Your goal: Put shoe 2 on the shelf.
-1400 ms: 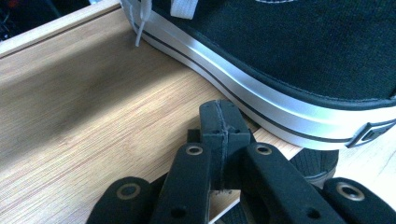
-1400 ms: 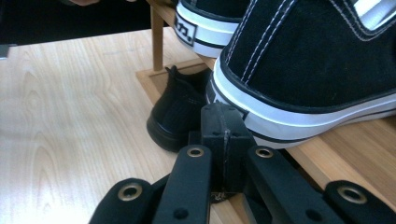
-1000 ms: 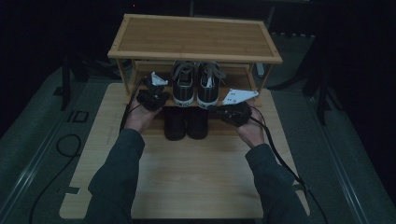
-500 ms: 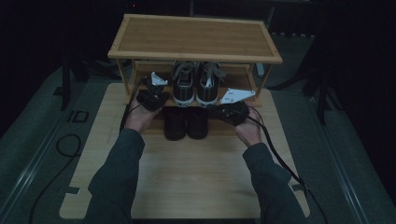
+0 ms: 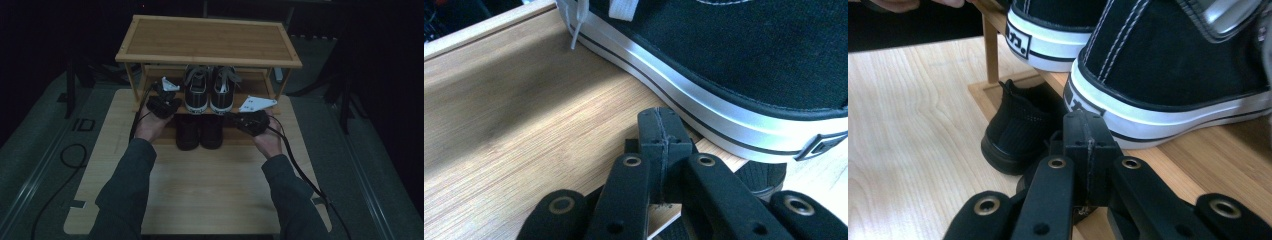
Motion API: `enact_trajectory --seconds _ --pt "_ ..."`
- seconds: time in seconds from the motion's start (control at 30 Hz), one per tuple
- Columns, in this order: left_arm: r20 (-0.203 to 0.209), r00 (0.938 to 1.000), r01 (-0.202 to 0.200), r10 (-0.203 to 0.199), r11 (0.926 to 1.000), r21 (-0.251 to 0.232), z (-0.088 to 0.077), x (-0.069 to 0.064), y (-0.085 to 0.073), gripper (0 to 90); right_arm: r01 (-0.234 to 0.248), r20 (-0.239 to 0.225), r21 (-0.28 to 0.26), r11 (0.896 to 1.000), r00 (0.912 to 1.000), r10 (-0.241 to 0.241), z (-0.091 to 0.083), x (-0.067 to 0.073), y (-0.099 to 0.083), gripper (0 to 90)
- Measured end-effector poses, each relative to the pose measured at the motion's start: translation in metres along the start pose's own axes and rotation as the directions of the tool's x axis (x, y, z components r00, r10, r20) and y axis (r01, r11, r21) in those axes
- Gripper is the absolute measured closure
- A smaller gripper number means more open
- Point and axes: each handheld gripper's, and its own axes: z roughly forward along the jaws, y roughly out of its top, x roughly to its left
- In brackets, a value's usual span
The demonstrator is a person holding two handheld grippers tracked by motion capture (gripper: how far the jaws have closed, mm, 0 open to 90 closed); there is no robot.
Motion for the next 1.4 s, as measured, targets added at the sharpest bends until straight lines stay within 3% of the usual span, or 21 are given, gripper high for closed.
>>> enact_trajectory --seconds 0.17,0.33,0.8,1.07,1.4 --pt "-0.009 0.9997 -0.023 0.023 0.9997 0.005 0.001 -0.004 0.002 90.0 0.004 0.006 -0.006 1.0 1.0 -0.004 -0.013 -0.004 -0.006 90.0" --pt "-0.003 0.9999 -0.012 0.012 0.9999 0.001 0.002 -0.006 0.003 90.0 -0.023 0.007 -0.003 1.0 0.9997 0.023 -0.02 -0.011 -0.015 90.0" --pt "0.003 0.9999 -0.01 0.01 0.9999 0.004 0.003 -0.013 0.008 90.0 -0.048 0.008 0.028 0.998 0.9988 0.048 -0.018 -0.013 -0.027 90.0" --pt "-0.002 1.0 -0.009 0.009 0.9999 -0.014 0.001 -0.011 0.007 90.0 -0.067 0.008 0.054 0.996 0.9978 0.066 -0.017 -0.015 -0.039 90.0" --pt "-0.023 0.9997 -0.001 0.001 0.9998 -0.018 -0.011 0.002 0.002 89.9 -0.081 0.003 0.092 0.992 0.9967 0.081 -0.013 -0.014 -0.054 90.0"
